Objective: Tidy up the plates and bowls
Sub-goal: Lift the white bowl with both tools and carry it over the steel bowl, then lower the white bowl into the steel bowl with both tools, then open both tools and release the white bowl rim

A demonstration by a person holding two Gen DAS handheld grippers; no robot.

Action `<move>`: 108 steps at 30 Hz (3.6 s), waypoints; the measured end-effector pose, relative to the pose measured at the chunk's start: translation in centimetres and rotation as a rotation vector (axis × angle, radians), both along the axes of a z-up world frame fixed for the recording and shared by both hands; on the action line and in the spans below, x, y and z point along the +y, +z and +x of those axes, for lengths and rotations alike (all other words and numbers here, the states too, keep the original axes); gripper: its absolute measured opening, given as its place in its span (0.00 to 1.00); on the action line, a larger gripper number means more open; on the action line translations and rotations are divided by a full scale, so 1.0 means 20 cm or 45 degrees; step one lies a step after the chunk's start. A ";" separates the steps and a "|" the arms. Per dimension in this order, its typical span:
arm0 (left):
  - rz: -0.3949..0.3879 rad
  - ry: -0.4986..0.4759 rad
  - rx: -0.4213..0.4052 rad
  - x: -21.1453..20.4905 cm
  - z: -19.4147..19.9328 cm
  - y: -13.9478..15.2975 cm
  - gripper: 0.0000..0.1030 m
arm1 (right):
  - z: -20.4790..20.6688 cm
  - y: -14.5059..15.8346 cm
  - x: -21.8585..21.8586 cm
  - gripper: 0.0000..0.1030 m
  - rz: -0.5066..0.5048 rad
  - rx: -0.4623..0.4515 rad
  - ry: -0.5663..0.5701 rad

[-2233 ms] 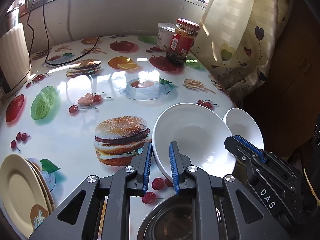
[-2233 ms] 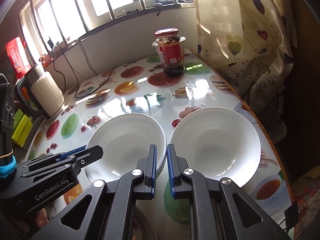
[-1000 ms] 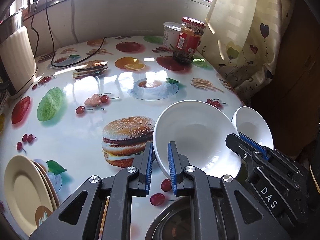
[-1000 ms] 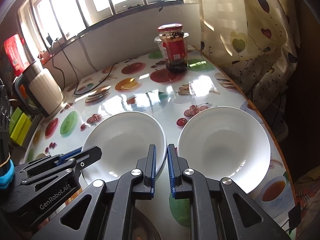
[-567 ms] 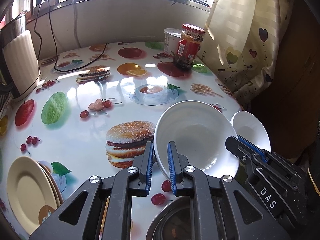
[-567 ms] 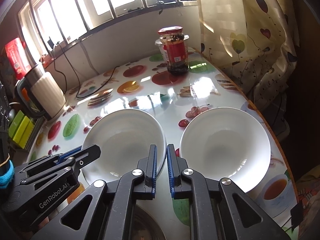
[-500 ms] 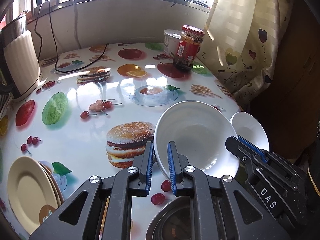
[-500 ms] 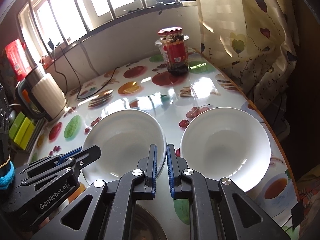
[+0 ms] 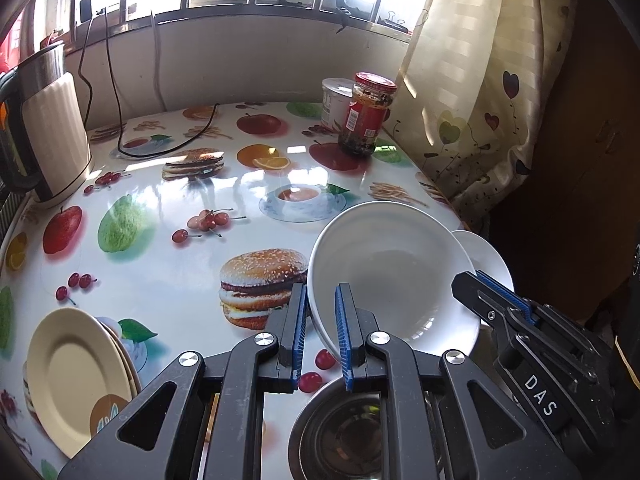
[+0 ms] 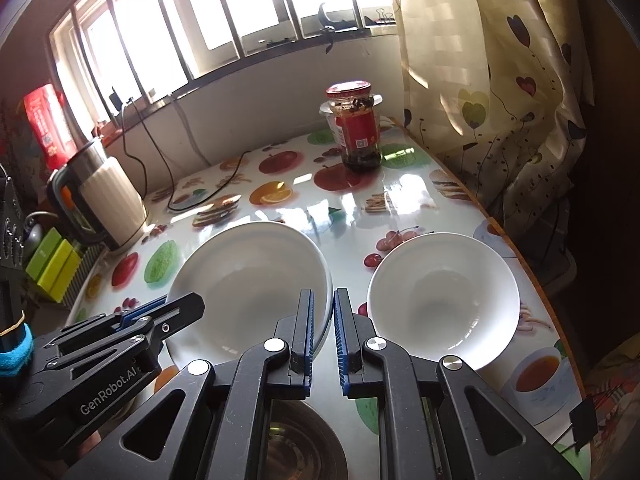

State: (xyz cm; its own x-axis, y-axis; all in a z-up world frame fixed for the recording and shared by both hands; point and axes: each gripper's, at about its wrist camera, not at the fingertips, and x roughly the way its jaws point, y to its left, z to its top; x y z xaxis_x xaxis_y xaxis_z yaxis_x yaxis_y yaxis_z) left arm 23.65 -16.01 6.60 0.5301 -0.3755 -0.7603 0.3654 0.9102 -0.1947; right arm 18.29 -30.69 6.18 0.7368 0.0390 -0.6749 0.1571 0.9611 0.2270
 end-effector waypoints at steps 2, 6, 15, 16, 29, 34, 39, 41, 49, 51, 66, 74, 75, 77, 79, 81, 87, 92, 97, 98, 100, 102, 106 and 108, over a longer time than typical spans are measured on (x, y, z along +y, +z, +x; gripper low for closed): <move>-0.006 -0.001 -0.010 0.01 -0.03 0.02 0.15 | -0.02 0.01 0.01 0.10 -0.004 -0.007 -0.001; -0.014 -0.011 -0.022 0.02 -0.08 0.04 0.15 | -0.08 0.04 0.03 0.10 -0.009 -0.022 -0.004; -0.028 -0.025 -0.025 0.06 -0.19 0.06 0.15 | -0.21 0.07 0.07 0.10 -0.003 -0.040 -0.021; -0.028 -0.027 -0.025 0.07 -0.20 0.06 0.15 | -0.22 0.07 0.07 0.10 -0.004 -0.039 -0.021; -0.024 -0.043 -0.002 0.10 -0.33 0.01 0.15 | -0.38 0.04 0.12 0.10 0.009 -0.032 -0.037; -0.008 -0.045 0.023 0.11 -0.37 -0.03 0.15 | -0.42 0.00 0.13 0.10 0.013 -0.016 -0.038; 0.002 -0.042 0.047 0.12 -0.38 -0.07 0.15 | -0.44 -0.03 0.15 0.10 0.018 0.000 -0.039; 0.003 -0.042 0.059 0.12 -0.39 -0.08 0.15 | -0.45 -0.04 0.15 0.10 0.021 0.008 -0.036; 0.029 -0.038 0.094 0.12 -0.40 -0.14 0.15 | -0.46 -0.09 0.16 0.10 0.020 0.036 -0.036; 0.030 -0.034 0.095 0.12 -0.41 -0.14 0.15 | -0.46 -0.11 0.16 0.10 0.028 0.042 -0.033; 0.039 -0.025 0.125 0.12 -0.41 -0.18 0.15 | -0.46 -0.16 0.16 0.10 0.042 0.077 -0.032; 0.039 -0.026 0.121 0.12 -0.41 -0.18 0.15 | -0.46 -0.18 0.17 0.11 0.044 0.081 -0.034; 0.039 -0.026 0.120 0.12 -0.41 -0.18 0.15 | -0.46 -0.18 0.17 0.11 0.044 0.081 -0.034; 0.041 -0.028 0.118 0.12 -0.41 -0.18 0.15 | -0.46 -0.18 0.17 0.11 0.046 0.081 -0.035; 0.039 -0.028 0.119 0.12 -0.41 -0.18 0.15 | -0.46 -0.18 0.17 0.11 0.041 0.081 -0.034; 0.035 -0.026 0.121 0.12 -0.41 -0.18 0.15 | -0.46 -0.18 0.17 0.12 0.048 0.081 -0.033; 0.030 -0.027 0.128 0.12 -0.41 -0.18 0.15 | -0.47 -0.18 0.16 0.13 0.052 0.084 -0.038; 0.033 -0.030 0.125 0.12 -0.41 -0.18 0.15 | -0.47 -0.19 0.16 0.13 0.052 0.085 -0.038; 0.022 -0.046 0.111 0.11 -0.42 -0.16 0.20 | -0.47 -0.18 0.16 0.20 0.062 0.074 -0.030; 0.021 -0.048 0.106 0.11 -0.42 -0.16 0.21 | -0.47 -0.18 0.17 0.25 0.059 0.069 -0.031; 0.021 -0.049 0.097 0.11 -0.42 -0.15 0.22 | -0.47 -0.17 0.17 0.27 0.055 0.065 -0.033; 0.024 -0.047 0.086 0.11 -0.43 -0.14 0.22 | -0.48 -0.16 0.18 0.28 0.053 0.062 -0.037; 0.034 -0.040 0.057 0.12 -0.43 -0.11 0.23 | -0.49 -0.15 0.18 0.33 0.050 0.053 -0.047; 0.031 -0.041 0.053 0.12 -0.42 -0.10 0.23 | -0.49 -0.13 0.17 0.34 0.048 0.048 -0.054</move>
State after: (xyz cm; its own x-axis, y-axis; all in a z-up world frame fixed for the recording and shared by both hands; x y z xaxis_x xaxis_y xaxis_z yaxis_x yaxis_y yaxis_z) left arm 15.15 -13.66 4.57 0.4860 -0.3728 -0.7905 0.3867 0.9028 -0.1881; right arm 8.56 -27.24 3.50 0.7122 0.0341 -0.7011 0.2069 0.9443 0.2561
